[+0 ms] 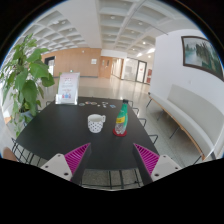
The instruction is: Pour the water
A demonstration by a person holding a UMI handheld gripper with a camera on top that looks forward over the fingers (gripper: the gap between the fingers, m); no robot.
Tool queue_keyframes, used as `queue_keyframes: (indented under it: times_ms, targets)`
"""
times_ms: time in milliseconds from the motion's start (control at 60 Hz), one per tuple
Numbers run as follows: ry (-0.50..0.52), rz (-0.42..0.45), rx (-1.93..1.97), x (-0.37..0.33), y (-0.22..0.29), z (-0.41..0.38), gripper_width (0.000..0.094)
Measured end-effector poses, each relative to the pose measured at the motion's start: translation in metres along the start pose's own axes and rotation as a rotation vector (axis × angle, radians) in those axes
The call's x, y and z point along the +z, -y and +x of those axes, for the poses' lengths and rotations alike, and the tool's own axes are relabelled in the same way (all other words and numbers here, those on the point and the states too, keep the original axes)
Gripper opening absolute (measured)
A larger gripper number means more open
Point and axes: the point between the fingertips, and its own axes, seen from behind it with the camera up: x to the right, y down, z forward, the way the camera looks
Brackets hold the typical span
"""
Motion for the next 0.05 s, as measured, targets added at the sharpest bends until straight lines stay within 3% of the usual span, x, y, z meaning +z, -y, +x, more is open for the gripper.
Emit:
queue_keyframes:
  times_ms: [50]
  targets:
    - [0.021,0.003,0.011,-0.0027,0.0000,-0.0065,0.0855]
